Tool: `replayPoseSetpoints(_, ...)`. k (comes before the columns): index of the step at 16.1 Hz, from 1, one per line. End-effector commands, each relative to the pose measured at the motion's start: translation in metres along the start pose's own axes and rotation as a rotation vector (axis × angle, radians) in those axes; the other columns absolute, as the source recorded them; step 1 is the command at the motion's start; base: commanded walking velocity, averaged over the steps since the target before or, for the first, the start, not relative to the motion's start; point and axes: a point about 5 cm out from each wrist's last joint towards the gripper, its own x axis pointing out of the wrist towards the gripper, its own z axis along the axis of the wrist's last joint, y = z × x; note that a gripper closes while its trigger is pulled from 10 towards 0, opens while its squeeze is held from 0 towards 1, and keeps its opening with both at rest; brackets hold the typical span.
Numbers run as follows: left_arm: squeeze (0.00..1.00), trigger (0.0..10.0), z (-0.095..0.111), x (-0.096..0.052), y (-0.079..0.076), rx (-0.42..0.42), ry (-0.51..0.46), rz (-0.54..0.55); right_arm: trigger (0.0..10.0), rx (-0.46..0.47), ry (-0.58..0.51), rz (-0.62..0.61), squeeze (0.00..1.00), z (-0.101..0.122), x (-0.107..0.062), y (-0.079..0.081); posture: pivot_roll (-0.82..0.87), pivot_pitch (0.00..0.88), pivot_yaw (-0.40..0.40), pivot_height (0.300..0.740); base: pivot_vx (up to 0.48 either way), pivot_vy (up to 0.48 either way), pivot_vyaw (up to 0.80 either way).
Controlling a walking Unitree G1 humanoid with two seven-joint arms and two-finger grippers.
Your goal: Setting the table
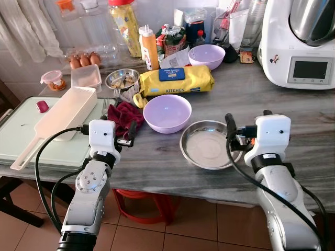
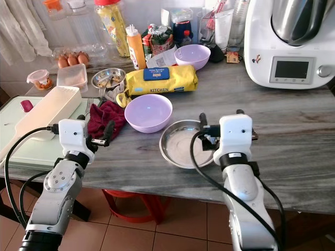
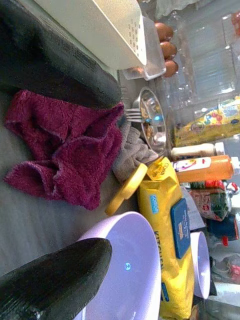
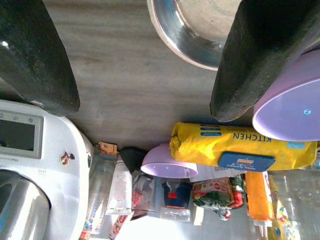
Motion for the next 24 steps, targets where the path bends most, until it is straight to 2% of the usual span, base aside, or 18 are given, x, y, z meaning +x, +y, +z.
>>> replayPoseSetpoints(1, 0.0, 10.0, -0.0039, -0.0001, 0.0039, -0.005, 0.028, 0.001, 10.0, 0.017, -0.003, 0.003, 0.0, 0.0015, 0.0017, 0.0019, -0.15, 0.064, 0.102, 0.74, 0.0, 0.0, -0.74)
replayPoseSetpoints(3, 0.0, 10.0, -0.0041, -0.0012, 0.0048, 0.005, 0.032, 0.003, 10.0, 0.021, -0.001, 0.005, 0.0, 0.0012, 0.0022, 0.0033, -0.15, 0.069, 0.105, 0.74, 0.0, 0.0, -0.58)
replayPoseSetpoints(14, 0.0, 10.0, -0.0024, 0.0013, 0.0018, 0.045, 0.062, -0.007, 10.0, 0.028, 0.008, -0.004, 0.0, -0.0012, 0.0007, 0.0037, -0.15, 0.085, 0.119, 0.74, 0.0, 0.0, 0.0)
replayPoseSetpoints(24, 0.0, 10.0, -0.0032, 0.0013, -0.0002, 0.049, 0.073, -0.02, 10.0, 0.029, 0.011, -0.006, 0.0, -0.002, 0.0039, 0.0003, -0.15, 0.073, 0.114, 0.74, -0.283, 0.0, 0.0)
